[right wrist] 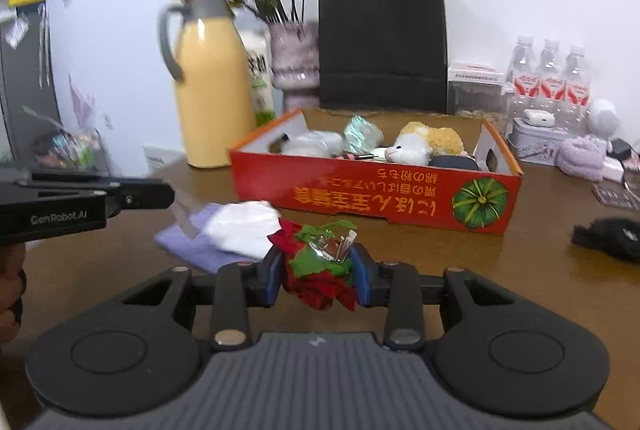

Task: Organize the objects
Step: 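Carry the red flower ornament with the right tool over the box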

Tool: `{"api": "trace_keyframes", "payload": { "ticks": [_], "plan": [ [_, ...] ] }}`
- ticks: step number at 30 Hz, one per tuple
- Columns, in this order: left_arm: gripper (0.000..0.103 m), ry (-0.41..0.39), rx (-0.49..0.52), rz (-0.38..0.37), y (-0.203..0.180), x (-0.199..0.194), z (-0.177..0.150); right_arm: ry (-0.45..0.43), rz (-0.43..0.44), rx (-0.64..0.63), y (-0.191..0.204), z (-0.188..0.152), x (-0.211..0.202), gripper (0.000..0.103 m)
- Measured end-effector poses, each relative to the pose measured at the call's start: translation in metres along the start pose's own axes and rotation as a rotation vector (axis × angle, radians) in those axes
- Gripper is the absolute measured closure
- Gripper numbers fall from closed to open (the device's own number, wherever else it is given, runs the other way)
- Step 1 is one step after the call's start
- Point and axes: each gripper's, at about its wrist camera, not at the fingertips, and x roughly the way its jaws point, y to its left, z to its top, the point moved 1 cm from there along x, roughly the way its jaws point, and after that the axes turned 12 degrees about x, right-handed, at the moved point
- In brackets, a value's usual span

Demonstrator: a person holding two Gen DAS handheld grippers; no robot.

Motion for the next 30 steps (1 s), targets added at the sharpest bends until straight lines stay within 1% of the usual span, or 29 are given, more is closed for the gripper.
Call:
{"api": "trace_keyframes", "payload": {
  "ticks": [2,4,5,7,9,12,13,15,17,19,21,24,25,27,29,30],
  "plan": [
    [0.101,-0.007,-0.066,-0.040,0.004,-0.031,-0.008,-0.005,0.005,0.025,0.005,-0.011,-0.030,0.067],
    [0.101,-0.011,-0.125,-0.046,0.008,-0.065,-0.014,0.002,-0.004,0.037,0.010,-0.024,-0.065,0.067],
    [0.101,-0.027,-0.131,-0.047,0.010,-0.081,-0.016,0.002,-0.014,0.042,0.012,-0.029,-0.082,0.067],
    [0.101,-0.060,-0.106,-0.044,0.008,-0.109,-0.019,-0.004,-0.008,0.041,0.019,-0.040,-0.119,0.067],
    [0.100,-0.080,-0.067,-0.020,0.005,-0.127,-0.021,-0.013,0.015,0.037,0.024,-0.050,-0.142,0.067],
    [0.100,-0.089,-0.067,0.003,0.003,-0.131,-0.020,-0.020,-0.017,0.060,0.021,-0.060,-0.148,0.067],
    [0.100,-0.090,-0.073,0.003,0.002,-0.130,-0.020,-0.018,-0.036,0.078,0.020,-0.061,-0.146,0.067],
    [0.100,-0.092,-0.078,-0.006,0.000,-0.128,-0.020,-0.023,-0.047,0.096,0.019,-0.061,-0.143,0.067],
    [0.100,-0.092,-0.069,-0.022,-0.001,-0.124,-0.020,-0.030,-0.034,0.081,0.023,-0.058,-0.140,0.067],
    [0.100,-0.087,-0.067,-0.017,0.002,-0.117,-0.020,-0.037,-0.027,0.059,0.026,-0.056,-0.137,0.067],
    [0.100,-0.082,-0.077,-0.012,0.008,-0.107,-0.018,-0.040,-0.020,0.065,0.026,-0.053,-0.132,0.067],
    [0.100,-0.104,-0.072,0.006,0.022,-0.083,-0.003,-0.030,-0.010,0.086,0.020,-0.042,-0.114,0.067],
    [0.100,-0.120,-0.080,0.020,0.029,-0.071,0.005,-0.029,-0.006,0.071,0.019,-0.033,-0.106,0.067],
    [0.100,-0.127,-0.094,0.032,0.042,-0.041,0.024,-0.054,0.016,0.021,0.018,-0.009,-0.090,0.067],
    [0.100,-0.123,-0.114,0.023,0.055,-0.005,0.048,-0.068,0.041,-0.020,0.016,0.023,-0.064,0.067],
    [0.100,-0.121,-0.106,0.007,0.060,0.015,0.062,-0.074,0.050,-0.041,0.016,0.042,-0.044,0.067]
  ]
}}
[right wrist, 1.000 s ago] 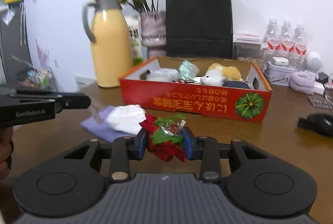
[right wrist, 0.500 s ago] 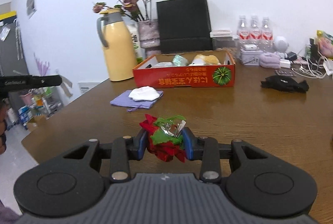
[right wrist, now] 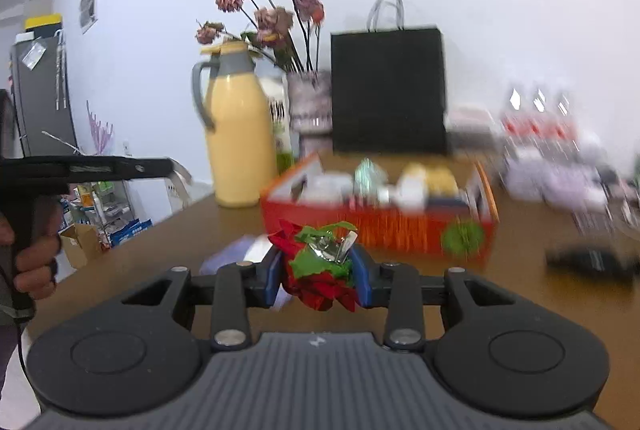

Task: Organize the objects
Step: 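Carry the red flower ornament with the right tool over the box, then release the ornament into the box and withdraw the right tool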

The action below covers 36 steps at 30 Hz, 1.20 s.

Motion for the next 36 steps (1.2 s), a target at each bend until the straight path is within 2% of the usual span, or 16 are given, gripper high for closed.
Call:
{"api": "trace_keyframes", "payload": {
  "ticks": [3,6,7,8,9,10,11,12,13,15,16,17,21,27,32,36],
  "plan": [
    [0.100,0.047,0.015,0.006,0.007,0.069,0.025,0.029,0.025,-0.031,-0.003,0.039,0.064,0.067],
    [0.099,0.137,-0.060,0.012,0.015,0.130,0.022,0.085,-0.002,-0.052,-0.007,0.062,0.135,0.067],
    [0.098,0.161,-0.069,0.005,0.016,0.147,0.017,0.106,0.014,-0.052,-0.009,0.066,0.158,0.066],
    [0.089,0.186,-0.066,0.007,0.017,0.164,0.010,0.123,0.018,-0.062,-0.010,0.066,0.178,0.064],
    [0.083,0.209,-0.075,0.030,0.019,0.177,0.003,0.142,0.002,-0.063,-0.012,0.066,0.199,0.059],
    [0.079,0.226,-0.111,0.068,0.022,0.186,-0.006,0.161,-0.027,-0.051,-0.016,0.063,0.221,0.038],
    [0.069,0.236,-0.150,0.085,0.024,0.191,-0.014,0.178,-0.053,-0.034,-0.020,0.060,0.235,0.022],
    [0.066,0.253,-0.192,0.066,0.027,0.195,-0.021,0.183,-0.064,-0.007,-0.023,0.057,0.244,0.022],
    [0.061,0.226,-0.201,0.030,0.030,0.193,-0.023,0.178,-0.051,0.011,-0.026,0.053,0.246,0.022],
    [0.049,0.225,-0.227,-0.027,0.035,0.192,-0.023,0.148,-0.029,0.028,-0.031,0.047,0.242,0.016],
    [0.048,0.214,-0.253,-0.037,0.038,0.190,-0.024,0.119,-0.029,0.050,-0.035,0.047,0.237,0.008],
    [0.048,0.208,-0.262,-0.041,0.039,0.190,-0.024,0.119,-0.038,0.054,-0.036,0.048,0.236,0.004],
    [0.044,0.200,-0.221,-0.022,0.031,0.178,-0.023,0.079,-0.079,0.011,-0.039,0.063,0.214,0.002],
    [0.038,0.156,-0.096,0.026,0.005,0.136,-0.002,0.032,-0.061,-0.005,-0.035,0.074,0.159,0.000],
    [0.024,0.128,0.043,0.024,-0.019,0.051,-0.014,0.012,-0.067,-0.047,-0.013,0.051,0.083,0.000],
    [0.016,0.146,0.010,-0.029,-0.023,-0.039,-0.056,0.040,-0.049,0.011,-0.002,-0.001,0.014,0.000]
  ]
}}
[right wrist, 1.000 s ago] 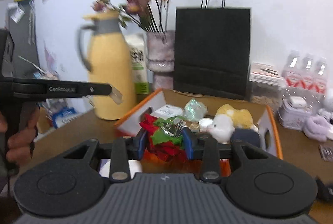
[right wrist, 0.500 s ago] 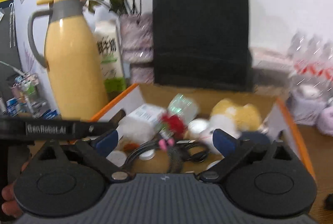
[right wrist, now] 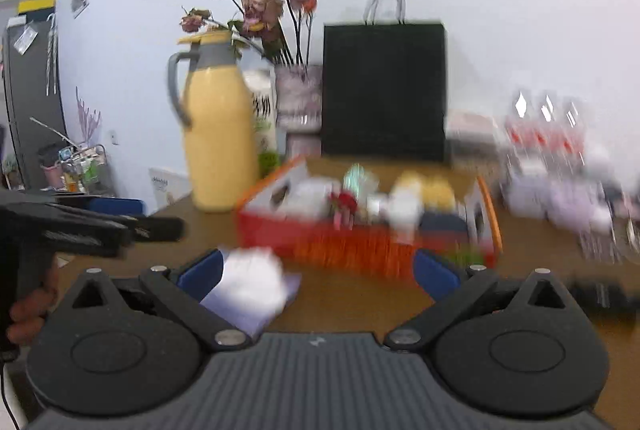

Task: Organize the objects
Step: 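Release the ornament into the box and withdraw the right tool, then grasp the white cloth lying on the purple cloth with the left tool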

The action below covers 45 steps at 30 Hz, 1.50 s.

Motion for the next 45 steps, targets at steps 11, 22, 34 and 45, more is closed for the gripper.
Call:
{"api": "trace_keyframes", "payload": {
  "ticks": [11,22,34,45],
  "plan": [
    [0.012,0.005,0.053,0.117,-0.009,-0.116,-0.040,0.036,-0.086,-0.007,0.029,-0.073,-0.135,0.000],
    [0.012,0.005,0.031,0.087,-0.007,-0.078,-0.042,0.041,-0.085,-0.064,0.032,-0.078,-0.111,0.000],
    [0.030,0.166,0.113,0.105,0.035,0.104,-0.002,0.126,0.099,-0.257,0.062,-0.042,0.084,0.014],
    [0.048,0.108,0.010,0.145,0.065,0.135,-0.005,0.204,0.175,-0.104,0.045,-0.037,0.160,0.086]
  ]
}}
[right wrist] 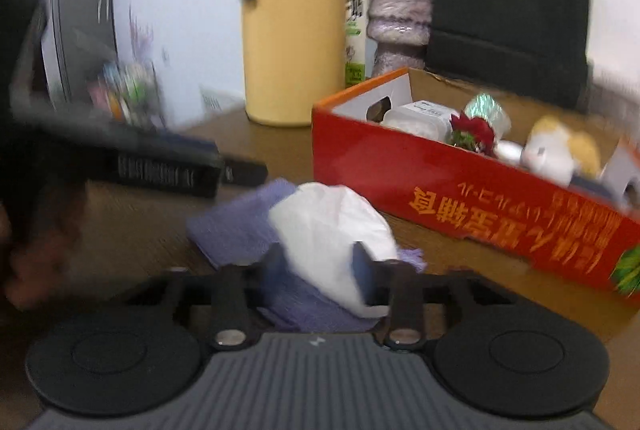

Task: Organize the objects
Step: 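Grasp the white cloth lying on the purple cloth with the left tool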

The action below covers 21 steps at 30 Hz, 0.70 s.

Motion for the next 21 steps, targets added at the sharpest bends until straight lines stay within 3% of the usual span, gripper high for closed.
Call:
{"api": "trace_keyframes", "payload": {
  "ticks": [5,7,8,10,14,15,18,19,21],
  "plan": [
    [0.047,-0.060,-0.018,-0.028,-0.012,-0.033,0.003,-0.125,0.019,0.124,-0.016,0.010,-0.045,0.093],
    [0.046,-0.073,-0.010,-0.062,-0.023,-0.051,0.001,-0.143,0.125,0.276,-0.033,0.007,-0.075,0.093],
    [0.040,-0.092,0.008,-0.085,-0.030,-0.064,-0.003,-0.150,0.183,0.348,-0.041,0.001,-0.091,0.093],
    [0.030,-0.114,0.040,-0.098,-0.044,-0.086,-0.012,-0.149,0.243,0.447,-0.055,-0.015,-0.117,0.093],
    [0.029,-0.090,0.094,-0.174,-0.072,-0.109,-0.032,-0.044,0.321,0.635,-0.077,-0.064,-0.149,0.093],
    [0.029,-0.082,0.108,-0.198,-0.081,-0.109,-0.035,-0.025,0.266,0.643,-0.079,-0.075,-0.155,0.093],
    [0.031,-0.037,0.134,-0.224,-0.108,-0.102,-0.041,-0.062,-0.126,0.567,-0.085,-0.095,-0.168,0.092],
    [0.031,-0.022,0.148,-0.229,-0.118,-0.099,-0.041,-0.087,-0.215,0.541,-0.085,-0.099,-0.174,0.092],
    [0.031,-0.018,0.186,-0.229,-0.133,-0.096,-0.042,-0.132,-0.236,0.527,-0.081,-0.104,-0.185,0.090]
  ]
}}
